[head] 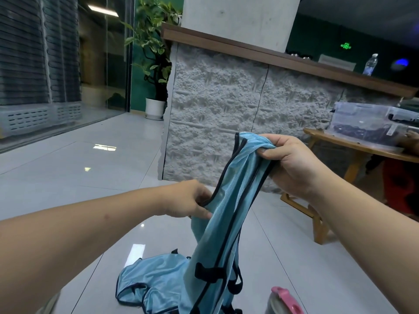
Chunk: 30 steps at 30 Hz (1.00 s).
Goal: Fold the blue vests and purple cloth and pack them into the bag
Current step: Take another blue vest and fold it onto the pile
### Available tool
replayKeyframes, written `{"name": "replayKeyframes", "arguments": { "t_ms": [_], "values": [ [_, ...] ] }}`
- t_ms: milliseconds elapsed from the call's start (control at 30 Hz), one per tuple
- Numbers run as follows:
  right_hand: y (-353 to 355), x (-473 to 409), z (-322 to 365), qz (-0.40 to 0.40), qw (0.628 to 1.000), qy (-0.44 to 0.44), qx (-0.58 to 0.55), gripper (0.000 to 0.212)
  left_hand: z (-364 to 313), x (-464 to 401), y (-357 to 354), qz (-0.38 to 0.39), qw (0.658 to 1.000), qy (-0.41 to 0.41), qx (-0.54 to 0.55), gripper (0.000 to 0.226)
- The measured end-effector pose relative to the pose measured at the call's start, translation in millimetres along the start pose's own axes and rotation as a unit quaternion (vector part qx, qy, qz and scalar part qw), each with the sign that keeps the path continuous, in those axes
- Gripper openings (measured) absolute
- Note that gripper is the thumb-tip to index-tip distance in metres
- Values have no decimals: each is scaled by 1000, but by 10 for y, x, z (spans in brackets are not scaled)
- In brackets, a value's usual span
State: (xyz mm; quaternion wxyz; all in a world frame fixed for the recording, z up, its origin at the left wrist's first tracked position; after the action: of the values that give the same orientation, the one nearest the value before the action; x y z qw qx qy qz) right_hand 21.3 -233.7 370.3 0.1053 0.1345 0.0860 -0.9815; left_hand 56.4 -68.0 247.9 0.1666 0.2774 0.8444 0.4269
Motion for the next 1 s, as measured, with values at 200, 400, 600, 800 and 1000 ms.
{"name": "replayKeyframes", "arguments": {
  "t_ms": [200,400,600,800,1000],
  "values": [
    [323,5,194,-167,980,72,79,35,205,43,333,-71,991,54,103,18],
    [555,14,319,-267,947,117,134,34,310,129,490,-55,947,51,312,54],
    [490,-36,389,-267,941,137,154,38,181,184,222,52,927,88,360,49],
    [473,-81,302,-269,946,111,143,45,130,168,50,82,932,69,346,40],
    [528,-77,268,-275,950,102,107,41,223,200,-21,112,880,70,455,68]
  ]
}}
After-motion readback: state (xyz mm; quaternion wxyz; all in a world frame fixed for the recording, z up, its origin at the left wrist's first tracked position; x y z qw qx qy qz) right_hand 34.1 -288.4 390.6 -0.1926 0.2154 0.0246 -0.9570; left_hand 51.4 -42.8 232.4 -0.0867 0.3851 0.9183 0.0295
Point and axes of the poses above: each hand's wrist, its own x-axis away from the middle knuckle, its own y-axis out of the back of the hand, z = x × y, the point moved 9 cm from there along -x, towards the middle knuckle, and after that the axes turned 9 degrees about -x, right-handed, at the moved point
